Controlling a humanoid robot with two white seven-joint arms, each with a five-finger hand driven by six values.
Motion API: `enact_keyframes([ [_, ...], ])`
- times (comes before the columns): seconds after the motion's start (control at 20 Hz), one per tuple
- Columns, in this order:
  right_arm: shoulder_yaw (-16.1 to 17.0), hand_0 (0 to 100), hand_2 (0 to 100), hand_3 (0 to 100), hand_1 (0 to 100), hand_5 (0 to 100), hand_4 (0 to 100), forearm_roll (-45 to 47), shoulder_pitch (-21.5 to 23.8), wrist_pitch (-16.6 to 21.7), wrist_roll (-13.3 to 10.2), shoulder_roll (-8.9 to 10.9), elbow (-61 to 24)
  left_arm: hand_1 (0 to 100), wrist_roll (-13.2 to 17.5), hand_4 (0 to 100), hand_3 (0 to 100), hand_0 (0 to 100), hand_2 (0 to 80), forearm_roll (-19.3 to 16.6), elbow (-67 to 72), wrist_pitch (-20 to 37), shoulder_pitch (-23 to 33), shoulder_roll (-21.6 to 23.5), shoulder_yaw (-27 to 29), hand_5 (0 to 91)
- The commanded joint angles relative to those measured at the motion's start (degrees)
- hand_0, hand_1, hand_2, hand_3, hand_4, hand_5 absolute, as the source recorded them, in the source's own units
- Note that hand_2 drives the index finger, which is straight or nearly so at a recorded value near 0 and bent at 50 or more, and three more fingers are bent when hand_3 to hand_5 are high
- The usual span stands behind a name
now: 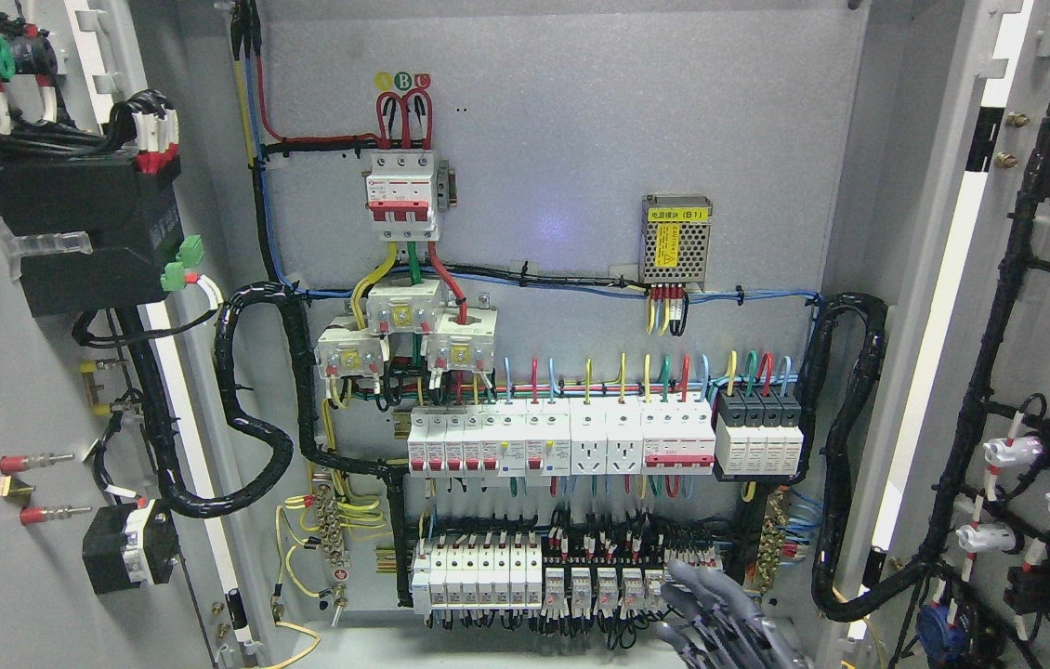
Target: Open door with both hands
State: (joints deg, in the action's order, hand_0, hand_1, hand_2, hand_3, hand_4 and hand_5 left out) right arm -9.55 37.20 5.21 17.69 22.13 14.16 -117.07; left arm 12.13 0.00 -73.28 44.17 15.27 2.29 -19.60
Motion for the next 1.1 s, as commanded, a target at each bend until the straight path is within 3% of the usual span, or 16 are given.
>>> enact_keyframes([
  [0.0, 12.88, 6, 0, 0, 14, 0, 0, -0.82, 5.42, 1.82, 0.02, 2.8, -2.63, 56, -0.26, 0, 0, 12, 0.0, 0.09, -18.82, 36.33, 0.55, 0.79, -0.27, 0.0],
  [0.2, 17.18, 6, 0, 0, 14, 0, 0, -0.82, 5.69, 5.95, -0.07, 2.89, -2.55, 56, -0.52, 0, 0, 12, 0.0, 0.26, -21.72, 40.12, 0.64, 1.23, 0.61, 0.0],
  [0.45, 24.04, 6, 0, 0, 14, 0, 0, -0.82, 6.65, 6.13, -0.16, 2.98, -2.46, 56, -0.52, 0, 0, 12, 0.0, 0.35, -26.81, 40.56, 0.2, 0.0, 2.98, 0.0],
  [0.7, 26.24, 6, 0, 0, 14, 0, 0, -0.82, 9.29, 9.2, -0.16, 2.8, -2.54, 56, -0.61, 0, 0, 12, 0.0, 0.35, -31.3, 40.56, -0.33, -0.53, 4.56, 0.0],
  [1.05, 26.51, 6, 0, 0, 14, 0, 0, -0.82, 11.76, 9.65, -0.16, 3.07, -2.72, 56, -0.7, 0, 0, 12, 0.0, 0.61, -37.27, 40.65, -0.51, -2.37, 6.32, 0.0],
])
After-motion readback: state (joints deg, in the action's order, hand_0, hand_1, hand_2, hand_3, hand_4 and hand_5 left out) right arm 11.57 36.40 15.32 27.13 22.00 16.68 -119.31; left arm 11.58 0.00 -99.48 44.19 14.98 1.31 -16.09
